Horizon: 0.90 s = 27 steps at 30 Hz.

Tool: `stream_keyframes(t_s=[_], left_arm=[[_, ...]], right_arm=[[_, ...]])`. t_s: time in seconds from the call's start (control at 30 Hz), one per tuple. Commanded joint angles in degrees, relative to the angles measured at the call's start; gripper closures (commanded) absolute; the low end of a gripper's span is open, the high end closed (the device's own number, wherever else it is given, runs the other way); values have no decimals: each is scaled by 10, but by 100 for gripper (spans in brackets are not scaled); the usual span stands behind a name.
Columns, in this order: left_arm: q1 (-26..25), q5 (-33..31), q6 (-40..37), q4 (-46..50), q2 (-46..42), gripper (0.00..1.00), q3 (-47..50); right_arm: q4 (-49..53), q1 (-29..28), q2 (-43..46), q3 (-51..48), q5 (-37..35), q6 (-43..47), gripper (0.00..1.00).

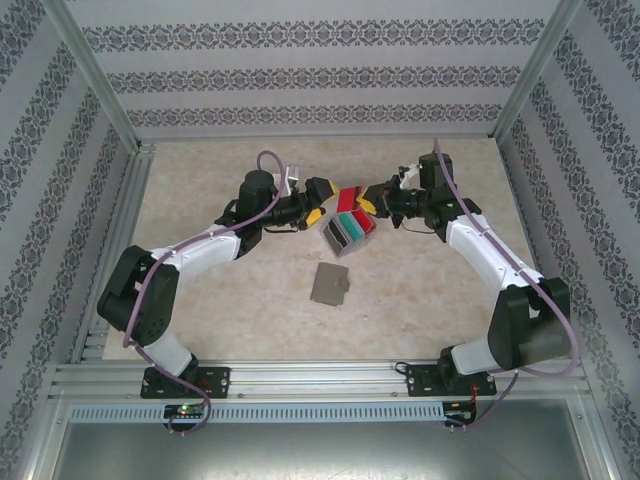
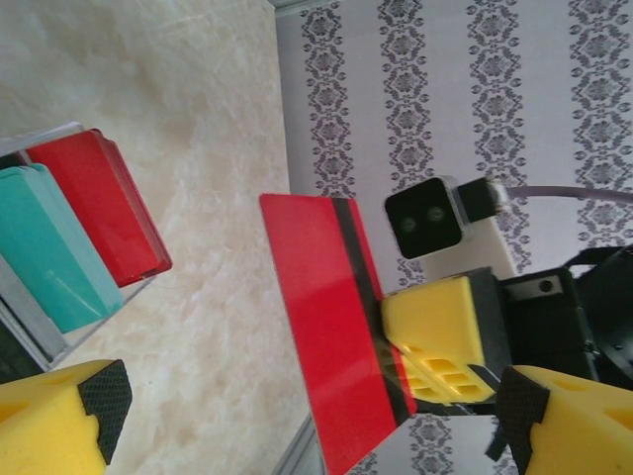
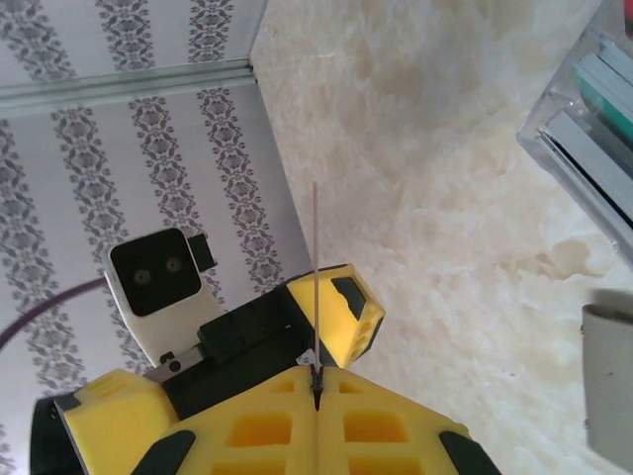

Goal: Put the credit cards into the card holder
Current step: Pick up the credit card from the storage box.

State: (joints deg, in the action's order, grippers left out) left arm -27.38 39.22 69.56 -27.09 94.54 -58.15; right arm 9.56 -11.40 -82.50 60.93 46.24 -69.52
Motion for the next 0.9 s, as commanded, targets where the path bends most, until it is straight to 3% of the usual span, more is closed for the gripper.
stream_keyframes(t_s=[0.0, 0.33, 0.43, 0.87], left_arm=[[-1, 28, 43, -81, 21, 8, -5], [-2, 46, 94, -146, 51, 34, -20], [-3, 53, 102, -159, 60, 56, -29], [-4, 49, 93, -156, 55, 99, -24]], right_arm=[[-24, -4, -8, -9, 17, -55, 100], [-38, -12, -29, 3, 46, -65, 100], [-33, -19, -27, 14, 50, -31, 100], [-80, -10, -14, 4, 67, -6, 98]])
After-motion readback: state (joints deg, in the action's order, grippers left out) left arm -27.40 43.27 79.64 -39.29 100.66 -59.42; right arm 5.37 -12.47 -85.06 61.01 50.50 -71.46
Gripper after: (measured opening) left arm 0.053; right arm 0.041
